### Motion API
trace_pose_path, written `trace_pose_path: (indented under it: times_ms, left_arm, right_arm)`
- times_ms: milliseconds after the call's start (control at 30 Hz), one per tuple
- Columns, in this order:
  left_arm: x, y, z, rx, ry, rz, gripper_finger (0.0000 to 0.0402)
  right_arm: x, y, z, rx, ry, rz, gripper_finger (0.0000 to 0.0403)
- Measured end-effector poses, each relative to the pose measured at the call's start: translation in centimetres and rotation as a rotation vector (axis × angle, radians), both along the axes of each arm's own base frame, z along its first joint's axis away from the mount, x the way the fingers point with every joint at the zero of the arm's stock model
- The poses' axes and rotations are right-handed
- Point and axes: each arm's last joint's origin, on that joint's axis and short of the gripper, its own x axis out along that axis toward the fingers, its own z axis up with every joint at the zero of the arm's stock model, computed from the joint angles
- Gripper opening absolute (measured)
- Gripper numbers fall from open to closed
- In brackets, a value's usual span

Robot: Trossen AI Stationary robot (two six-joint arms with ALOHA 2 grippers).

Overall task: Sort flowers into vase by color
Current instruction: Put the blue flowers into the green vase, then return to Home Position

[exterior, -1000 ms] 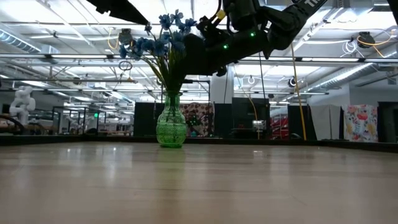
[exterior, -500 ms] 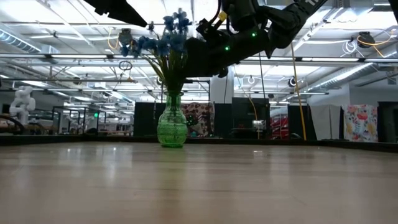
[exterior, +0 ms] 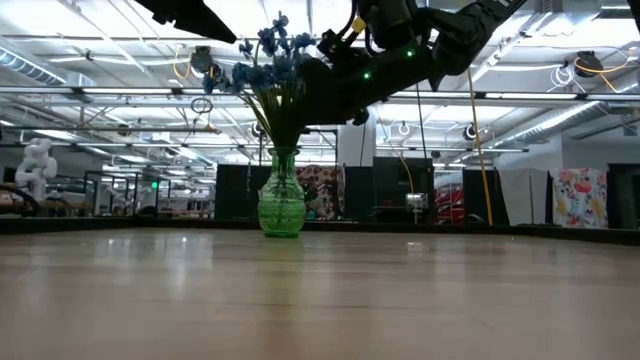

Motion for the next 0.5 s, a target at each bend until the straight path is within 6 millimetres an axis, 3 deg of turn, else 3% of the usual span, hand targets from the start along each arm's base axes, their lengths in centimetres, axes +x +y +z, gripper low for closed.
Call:
trace_pose_path:
  times_ms: [267,500]
  left_arm:
    - [-0.1,0.0,-0.1,-0.001,0.015,0.002,0.0230]
    - [-0.4,-0.1,0.2,-0.002,-0.005,-0.001,0.0230]
  right_arm:
    - [-1.6,0.4,1.2,0.062,0.095,-0.012,0.0272]
    - [-3.8,1.6,3.5,0.126,0.155,0.019,0.0298]
